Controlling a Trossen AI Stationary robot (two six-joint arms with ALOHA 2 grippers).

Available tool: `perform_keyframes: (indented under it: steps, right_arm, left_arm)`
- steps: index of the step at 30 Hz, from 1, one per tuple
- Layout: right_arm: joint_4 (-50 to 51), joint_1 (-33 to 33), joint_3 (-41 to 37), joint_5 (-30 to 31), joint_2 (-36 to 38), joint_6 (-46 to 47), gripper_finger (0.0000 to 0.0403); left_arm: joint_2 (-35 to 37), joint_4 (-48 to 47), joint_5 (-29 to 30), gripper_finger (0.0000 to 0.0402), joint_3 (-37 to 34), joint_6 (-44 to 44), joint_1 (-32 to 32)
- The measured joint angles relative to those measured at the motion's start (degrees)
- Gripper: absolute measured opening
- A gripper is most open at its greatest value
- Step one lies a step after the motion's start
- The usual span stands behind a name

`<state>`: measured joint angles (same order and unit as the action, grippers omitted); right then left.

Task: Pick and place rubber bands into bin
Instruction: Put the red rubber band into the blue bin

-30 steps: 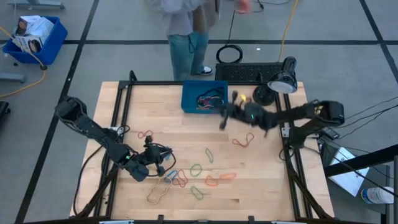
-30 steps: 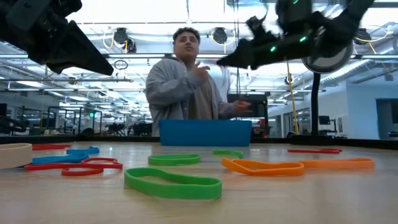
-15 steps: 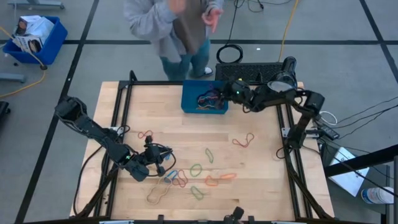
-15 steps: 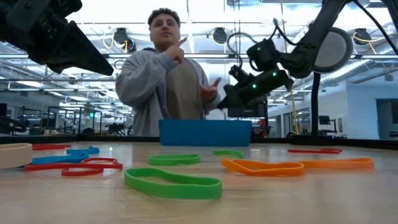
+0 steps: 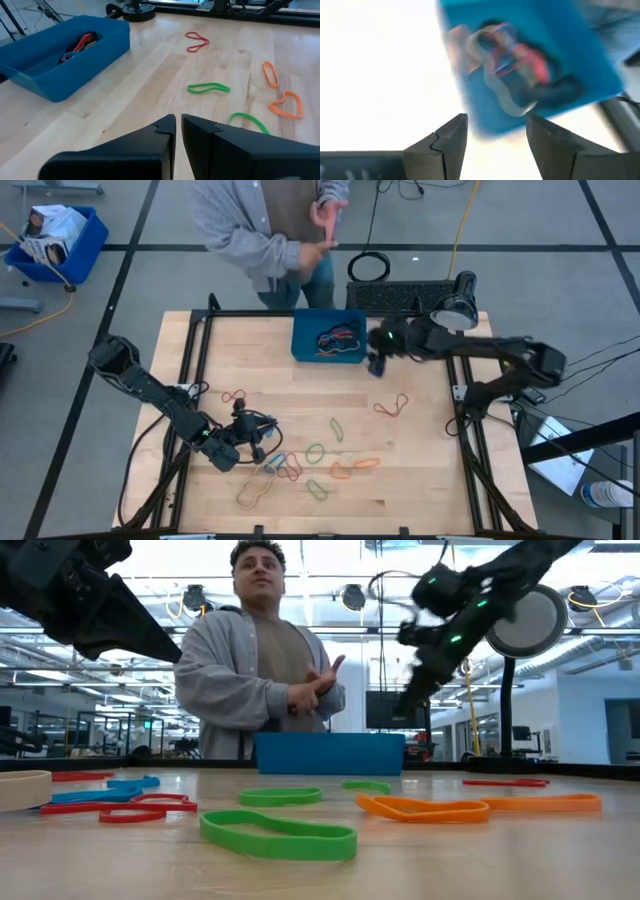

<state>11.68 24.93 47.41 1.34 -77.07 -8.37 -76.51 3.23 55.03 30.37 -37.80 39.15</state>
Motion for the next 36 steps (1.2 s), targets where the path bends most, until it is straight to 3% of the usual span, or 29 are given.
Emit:
perform_keyframes:
  steps: [5, 9, 18, 21, 28, 36]
  right_arm:
    - [1.67, -9.06, -11.78, -2.61, 8.61, 1.37, 0.0174]
    - [-4.04, -14.72, -23.20, -3.04, 12.00, 7.97, 0.0160]
    - [-36.10, -21.52, -42.69, -3.04, 12.32, 15.58, 0.0133]
    - [-43.22, -23.40, -44.89, -3.95, 12.23, 15.64, 0.0129]
    - [-42.47, -28.24, -44.84, -3.72, 10.50, 13.72, 0.0117]
    - [-40.12, -31.68, -44.90, 9.74, 6.77, 15.26, 0.0071]
  left_arm:
    - [0.00, 0.00, -0.75, 0.0037, 0.00, -0.91, -0.02]
    - [0.00, 0.02, -0.75, 0.0037, 0.00, -1.19, -0.02]
    - [0.00, 0.09, 0.80, 0.0037, 0.00, -0.56, -0.08]
    - [0.00, 0.06, 0.86, 0.0037, 0.00, -0.40, -0.19]
    - [0.00, 0.28, 1.02, 0.0037, 0.04, -0.43, -0.28]
    - [0.00, 0.40, 1.02, 0.0037, 0.04, -0.46, -0.26]
